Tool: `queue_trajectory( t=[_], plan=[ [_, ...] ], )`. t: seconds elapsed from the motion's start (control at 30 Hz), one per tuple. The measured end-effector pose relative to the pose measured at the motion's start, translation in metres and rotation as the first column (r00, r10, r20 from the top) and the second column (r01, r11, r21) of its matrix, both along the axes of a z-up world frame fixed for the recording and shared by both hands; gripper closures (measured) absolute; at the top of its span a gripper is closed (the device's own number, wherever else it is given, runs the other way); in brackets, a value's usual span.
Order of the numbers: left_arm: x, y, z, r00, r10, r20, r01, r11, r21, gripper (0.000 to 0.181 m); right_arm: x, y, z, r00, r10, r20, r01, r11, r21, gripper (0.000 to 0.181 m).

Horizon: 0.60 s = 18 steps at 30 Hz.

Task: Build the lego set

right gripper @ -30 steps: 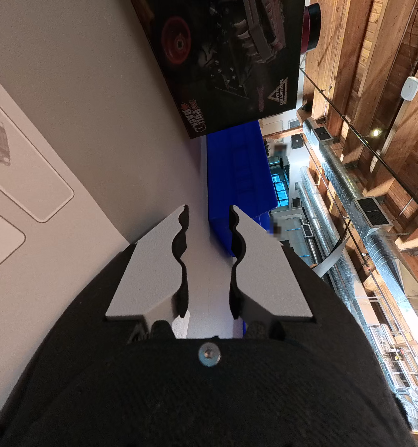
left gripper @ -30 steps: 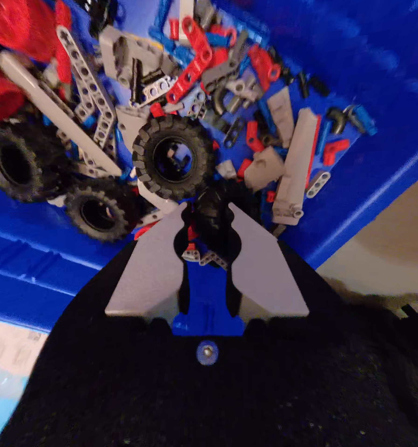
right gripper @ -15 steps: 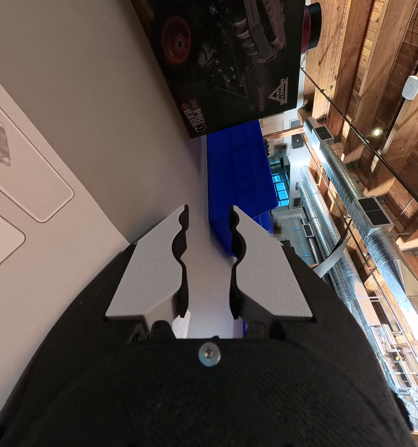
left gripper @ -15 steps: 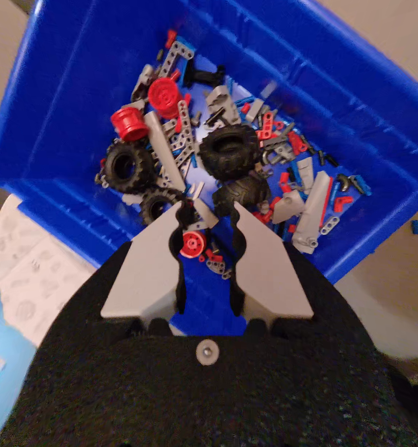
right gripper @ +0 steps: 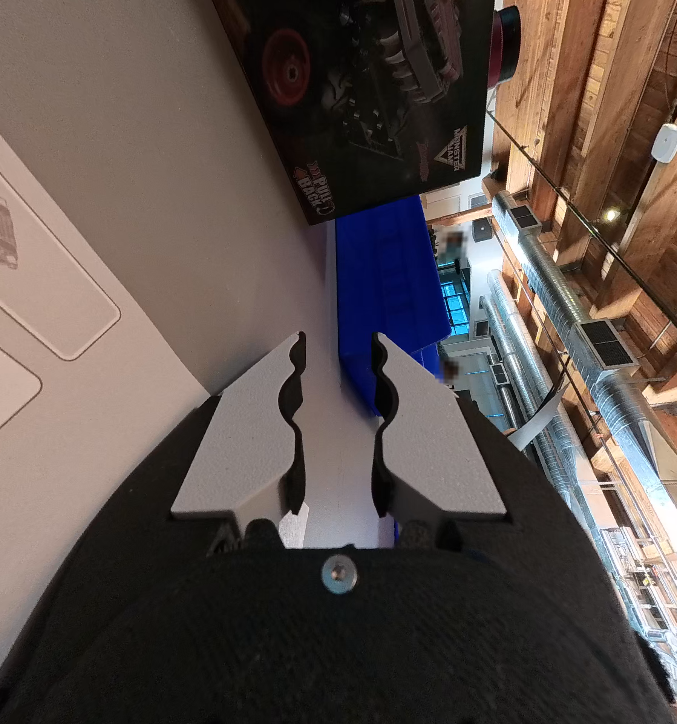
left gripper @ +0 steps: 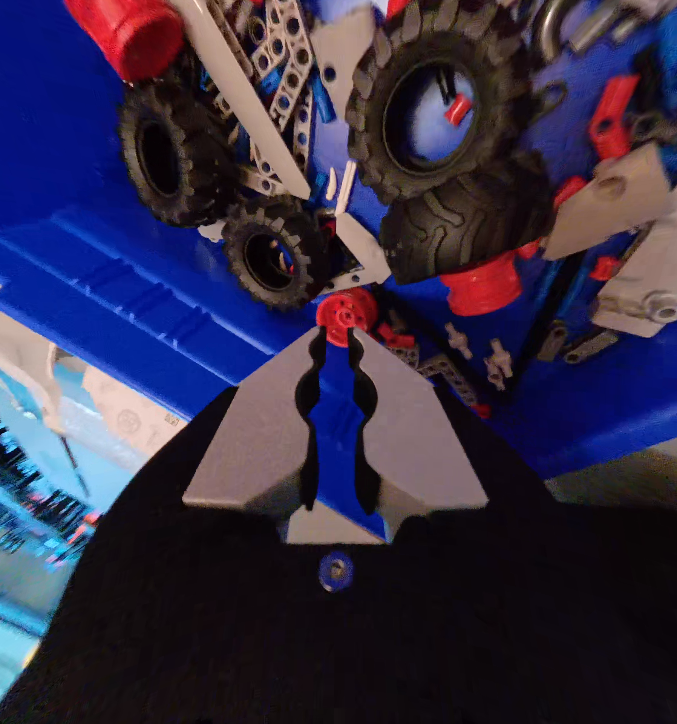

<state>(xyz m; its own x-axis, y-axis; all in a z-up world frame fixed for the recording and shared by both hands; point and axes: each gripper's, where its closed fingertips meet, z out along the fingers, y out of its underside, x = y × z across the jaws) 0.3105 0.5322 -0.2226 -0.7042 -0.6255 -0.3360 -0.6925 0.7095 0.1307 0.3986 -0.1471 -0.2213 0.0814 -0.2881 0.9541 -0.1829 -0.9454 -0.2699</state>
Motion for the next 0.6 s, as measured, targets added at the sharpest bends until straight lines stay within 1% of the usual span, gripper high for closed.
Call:
queue_trajectory(
  t=[0.03,0.07,0.1,0.17,0.2,0.23,0.27,0.3,0.33,0.37,0.4,0.43,0.47,0.53,0.6],
  plan=[
    [0.000,0.006,-0.001,1.000,-0.025,-0.013,0.026,0.997,0.079,0.179,0.000,0.000,0.000,1.000,0.000,0.000,0.000,1.000,0.001,0.150],
    [0.003,0.011,-0.003,0.998,-0.051,-0.023,0.053,0.988,0.144,0.181,0.000,0.000,0.000,1.000,0.000,0.000,0.000,1.000,0.000,0.150],
    [0.005,0.012,-0.007,0.997,-0.070,-0.040,0.076,0.980,0.181,0.181,0.000,0.000,0.000,1.000,0.000,0.001,0.000,1.000,0.000,0.150],
    [0.002,0.006,-0.021,0.993,-0.069,-0.094,0.083,0.984,0.155,0.181,0.000,0.000,0.000,1.000,-0.001,0.002,0.001,1.000,0.000,0.151],
    [0.006,0.007,-0.022,0.995,-0.066,-0.080,0.078,0.984,0.163,0.181,0.000,0.000,0.000,1.000,-0.001,0.004,0.001,1.000,-0.003,0.150],
    [0.006,0.005,-0.022,0.996,-0.053,-0.072,0.063,0.988,0.141,0.181,0.000,0.000,0.001,1.000,-0.001,0.005,0.001,1.000,-0.005,0.150],
    [0.005,-0.002,-0.023,0.997,-0.048,-0.067,0.054,0.995,0.080,0.181,0.000,0.000,0.001,1.000,-0.001,0.004,0.001,1.000,-0.004,0.150],
    [0.003,-0.015,-0.023,0.996,-0.062,-0.067,0.061,0.998,-0.023,0.181,0.000,0.000,0.000,1.000,-0.001,0.004,0.001,1.000,-0.003,0.150],
    [0.000,-0.032,-0.022,0.993,-0.094,-0.065,0.083,0.986,-0.146,0.181,0.000,0.000,0.000,1.000,-0.001,0.003,0.001,1.000,-0.002,0.150],
    [-0.003,-0.049,-0.019,0.990,-0.129,-0.062,0.108,0.958,-0.266,0.181,0.000,0.000,0.000,1.000,0.000,0.003,0.000,1.000,-0.001,0.150],
    [-0.002,-0.059,-0.014,0.988,-0.148,-0.035,0.129,0.935,-0.330,0.181,0.000,0.000,0.000,1.000,0.000,0.003,0.000,1.000,-0.001,0.150],
    [0.005,-0.058,-0.006,0.990,-0.137,0.023,0.137,0.932,-0.337,0.181,0.000,0.000,0.000,1.000,0.000,0.003,0.000,1.000,-0.001,0.150],
    [0.015,-0.051,0.003,0.991,-0.095,0.096,0.121,0.939,-0.323,0.181,0.000,0.000,0.000,1.000,0.000,0.003,0.000,1.000,-0.002,0.150],
    [0.035,-0.031,0.021,0.974,0.044,0.223,0.027,0.952,-0.306,0.181,0.000,0.000,0.000,1.000,-0.001,0.003,0.001,1.000,-0.001,0.150],
    [0.048,-0.010,0.031,0.940,0.168,0.298,-0.074,0.950,-0.302,0.181,0.000,0.000,0.000,1.000,-0.001,0.002,0.001,1.000,-0.001,0.151]
  ],
)
